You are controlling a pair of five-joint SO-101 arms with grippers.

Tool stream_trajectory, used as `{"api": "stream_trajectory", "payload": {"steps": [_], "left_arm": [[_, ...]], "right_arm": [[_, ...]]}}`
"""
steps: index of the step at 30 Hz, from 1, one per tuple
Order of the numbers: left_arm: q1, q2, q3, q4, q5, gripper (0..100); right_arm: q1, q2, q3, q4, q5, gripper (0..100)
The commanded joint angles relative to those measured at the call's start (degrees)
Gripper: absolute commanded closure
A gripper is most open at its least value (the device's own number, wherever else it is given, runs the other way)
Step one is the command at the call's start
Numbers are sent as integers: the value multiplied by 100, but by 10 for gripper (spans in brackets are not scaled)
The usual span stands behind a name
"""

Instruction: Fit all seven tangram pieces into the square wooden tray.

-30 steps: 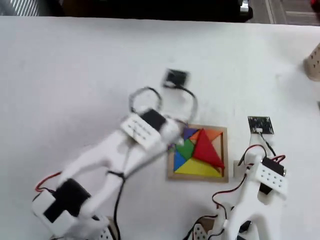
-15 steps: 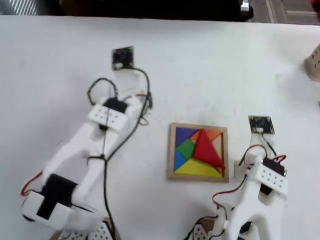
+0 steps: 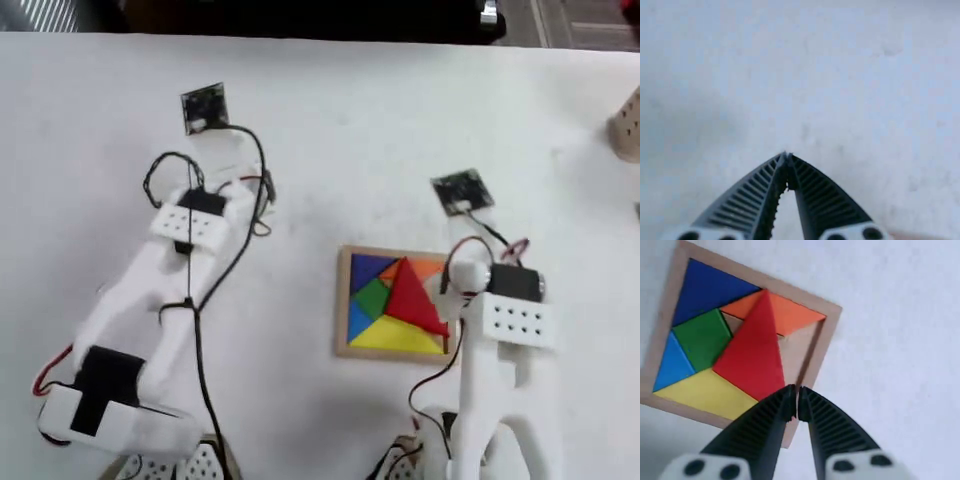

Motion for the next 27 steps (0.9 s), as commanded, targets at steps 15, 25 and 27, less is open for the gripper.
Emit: {"api": "stream_trajectory", "payload": {"steps": [15,25,27], "left_arm": [[-40,-31,-114,-123,-176,977],[-31,-31,-88,-123,-765,977],[-31,-22,-88,-123,-765,977]], "right_arm": [[-1385,2308,-334,-2571,-730,981],[-954,3125,-800,-2563,-730,981],[-804,3125,-800,-2554,-730,981]]}}
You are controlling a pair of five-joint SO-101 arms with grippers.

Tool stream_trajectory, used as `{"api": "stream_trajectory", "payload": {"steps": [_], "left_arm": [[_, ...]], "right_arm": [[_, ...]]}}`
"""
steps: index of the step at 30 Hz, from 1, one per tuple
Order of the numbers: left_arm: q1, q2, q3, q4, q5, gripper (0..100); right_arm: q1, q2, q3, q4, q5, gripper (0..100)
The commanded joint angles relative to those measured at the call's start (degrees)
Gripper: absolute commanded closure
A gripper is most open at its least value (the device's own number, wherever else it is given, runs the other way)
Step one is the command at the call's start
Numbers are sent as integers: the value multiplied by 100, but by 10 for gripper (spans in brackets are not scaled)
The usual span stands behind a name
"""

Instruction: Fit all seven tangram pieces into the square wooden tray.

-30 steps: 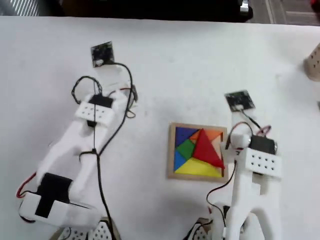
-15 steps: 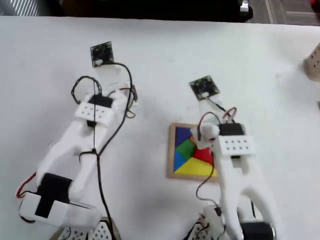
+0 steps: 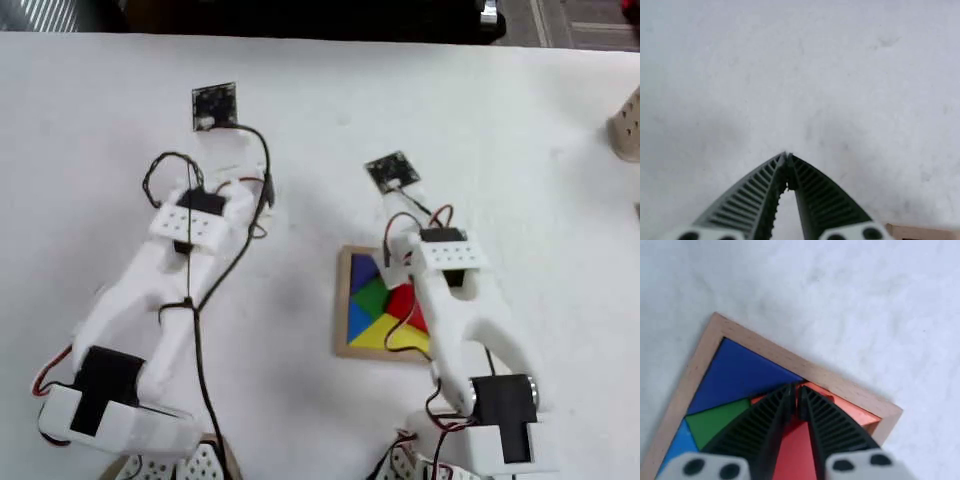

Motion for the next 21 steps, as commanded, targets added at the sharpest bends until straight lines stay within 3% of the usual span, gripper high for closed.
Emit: {"api": "stream_trajectory", "payload": {"steps": [1,21], "left_arm": [[-13,-22,-88,-123,-79,977],[-13,426,-325,-290,-88,977]], "right_arm": [[268,-22,-237,-84,-18,981],[822,-207,-202,708,-44,981]]}}
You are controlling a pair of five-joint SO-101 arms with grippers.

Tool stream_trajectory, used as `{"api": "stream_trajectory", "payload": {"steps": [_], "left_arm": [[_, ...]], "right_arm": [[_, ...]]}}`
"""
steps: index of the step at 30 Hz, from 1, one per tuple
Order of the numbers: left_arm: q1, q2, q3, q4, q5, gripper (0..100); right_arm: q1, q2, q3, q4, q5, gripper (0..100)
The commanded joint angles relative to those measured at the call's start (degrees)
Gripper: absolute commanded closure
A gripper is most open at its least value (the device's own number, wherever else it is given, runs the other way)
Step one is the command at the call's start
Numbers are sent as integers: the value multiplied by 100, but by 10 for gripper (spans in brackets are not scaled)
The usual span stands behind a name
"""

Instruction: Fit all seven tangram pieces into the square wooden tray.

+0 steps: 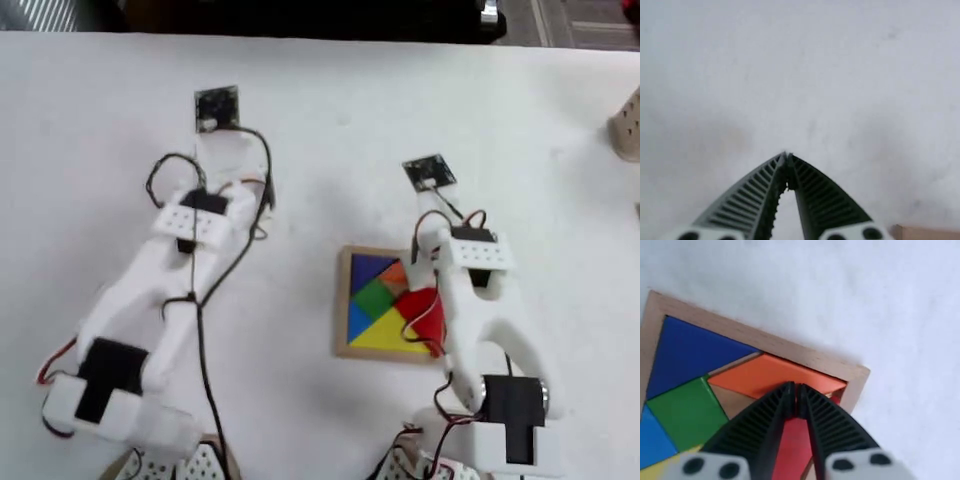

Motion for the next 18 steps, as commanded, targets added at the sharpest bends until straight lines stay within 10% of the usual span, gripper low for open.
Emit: {"api": "stream_trajectory", "payload": {"steps": [1,18], "left_arm": [[-13,189,-369,-132,-53,977],[-13,277,-422,-158,-53,977]], "right_arm": [[145,-198,-176,277,-70,981],[-338,-3213,1899,321,0,981]]}}
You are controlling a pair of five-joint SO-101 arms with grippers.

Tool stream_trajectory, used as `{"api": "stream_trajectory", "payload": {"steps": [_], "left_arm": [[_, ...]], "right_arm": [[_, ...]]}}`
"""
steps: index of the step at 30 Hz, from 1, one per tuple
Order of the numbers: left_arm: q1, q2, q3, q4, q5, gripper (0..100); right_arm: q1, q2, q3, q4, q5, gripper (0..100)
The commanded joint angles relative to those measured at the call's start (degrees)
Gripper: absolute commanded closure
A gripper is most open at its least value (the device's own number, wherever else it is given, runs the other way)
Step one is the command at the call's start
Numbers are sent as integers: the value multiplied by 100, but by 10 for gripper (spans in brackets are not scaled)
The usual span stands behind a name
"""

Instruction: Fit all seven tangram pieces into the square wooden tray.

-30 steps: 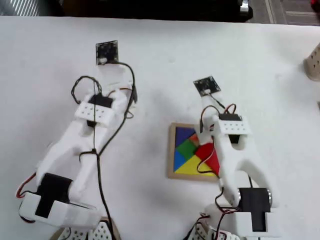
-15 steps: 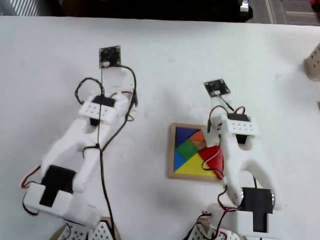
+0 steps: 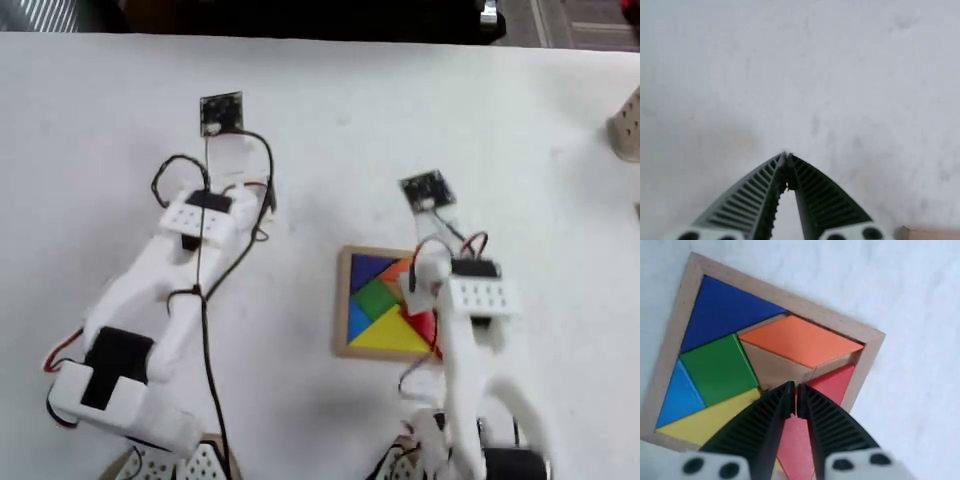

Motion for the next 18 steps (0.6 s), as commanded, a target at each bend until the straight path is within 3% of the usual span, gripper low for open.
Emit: {"api": "stream_trajectory", "payload": {"steps": [1,4,10,18], "left_arm": [[-13,-22,-352,-105,-53,977],[-13,-13,-360,-114,-53,977],[-13,4,-396,-114,-53,977],[-13,4,-396,-114,-53,977]], "right_arm": [[-119,-1077,536,136,97,981],[-259,-1473,765,699,229,981],[-268,-1613,826,725,273,981],[-1068,-1552,1011,769,571,981]]}}
